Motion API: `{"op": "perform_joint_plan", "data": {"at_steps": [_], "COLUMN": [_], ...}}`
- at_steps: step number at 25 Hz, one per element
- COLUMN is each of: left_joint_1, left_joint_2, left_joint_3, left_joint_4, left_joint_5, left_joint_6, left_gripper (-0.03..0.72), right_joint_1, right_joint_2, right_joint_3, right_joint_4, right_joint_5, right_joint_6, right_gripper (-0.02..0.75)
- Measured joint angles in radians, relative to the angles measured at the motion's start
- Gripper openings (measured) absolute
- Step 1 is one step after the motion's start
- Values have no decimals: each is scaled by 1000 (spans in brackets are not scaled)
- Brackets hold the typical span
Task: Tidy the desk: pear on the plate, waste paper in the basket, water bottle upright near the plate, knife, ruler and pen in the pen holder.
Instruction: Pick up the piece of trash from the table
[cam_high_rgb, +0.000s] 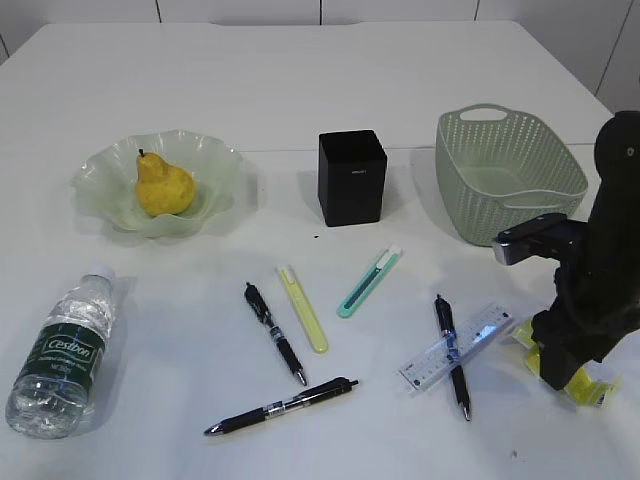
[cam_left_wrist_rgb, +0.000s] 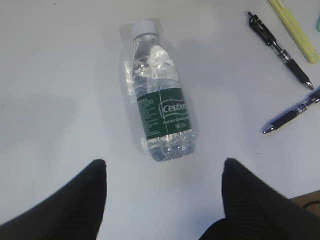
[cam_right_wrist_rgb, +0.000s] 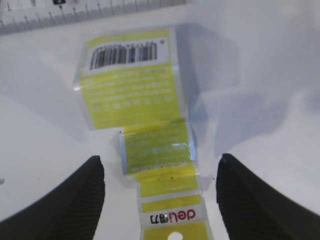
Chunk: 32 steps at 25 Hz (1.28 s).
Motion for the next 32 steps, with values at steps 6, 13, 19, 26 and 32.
{"op": "perform_joint_plan", "data": {"at_steps": [6,13,19,26,32], "left_joint_1": [0,0,0,0,0], "left_joint_2": [0,0,10,10,10], "left_joint_3": [0,0,0,0,0], "left_joint_4": [0,0,0,0,0], "left_joint_5": [-11,-18,-24,-29,-29], "left_joint_6": [0,0,0,0,0], "left_gripper": [510,510,510,510,510], "right_joint_1": [0,0,0,0,0], "right_joint_2": [19,33,36,51,52], "right_joint_3": [0,0,0,0,0], "right_joint_4": [0,0,0,0,0], "right_joint_5": [-2,-8,-10,-7,-5], "right_joint_6": [1,1,1,1,1], "right_gripper": [517,517,488,337,204]}}
